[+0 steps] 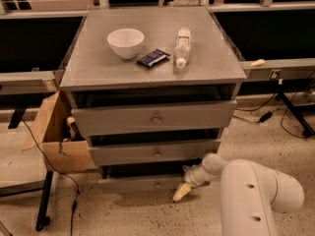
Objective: Open bottom drawer
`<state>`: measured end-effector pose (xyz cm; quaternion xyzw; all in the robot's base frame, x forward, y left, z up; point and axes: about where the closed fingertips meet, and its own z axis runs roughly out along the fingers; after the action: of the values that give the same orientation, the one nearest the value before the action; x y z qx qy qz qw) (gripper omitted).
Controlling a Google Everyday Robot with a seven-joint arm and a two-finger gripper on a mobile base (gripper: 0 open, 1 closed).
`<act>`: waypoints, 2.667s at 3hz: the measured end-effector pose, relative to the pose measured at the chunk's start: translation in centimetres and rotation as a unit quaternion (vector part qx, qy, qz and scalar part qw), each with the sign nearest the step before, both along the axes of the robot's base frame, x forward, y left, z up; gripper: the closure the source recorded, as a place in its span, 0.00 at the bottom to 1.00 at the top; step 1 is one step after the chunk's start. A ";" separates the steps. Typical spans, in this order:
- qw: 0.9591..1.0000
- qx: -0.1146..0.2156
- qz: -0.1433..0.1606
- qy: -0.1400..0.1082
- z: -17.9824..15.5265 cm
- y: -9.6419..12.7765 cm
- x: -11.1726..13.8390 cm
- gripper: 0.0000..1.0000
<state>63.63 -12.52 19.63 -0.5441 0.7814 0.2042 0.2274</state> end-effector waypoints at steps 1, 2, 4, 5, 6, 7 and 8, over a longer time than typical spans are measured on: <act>0.999 -0.036 -0.018 0.032 -1.9 -1.3 -0.6 0.00; 0.999 -0.036 -0.018 0.032 -1.4 -1.3 -0.6 0.17; 0.998 -0.051 -0.024 0.037 -0.8 -1.8 -0.2 0.71; 0.998 -0.051 -0.024 0.037 -0.7 -1.8 -0.1 0.95; 0.997 -0.058 -0.031 0.045 -1.0 -2.7 -1.2 1.00; 0.996 -0.061 -0.035 0.052 -1.2 -3.3 -2.0 0.73; 0.996 -0.061 -0.035 0.052 -1.1 -3.3 -2.0 0.51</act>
Offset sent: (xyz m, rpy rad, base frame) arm -0.0159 -0.0490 -0.0348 -0.2266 0.1444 -0.1471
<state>61.68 -15.83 18.49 -0.5177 0.8218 0.1760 0.1602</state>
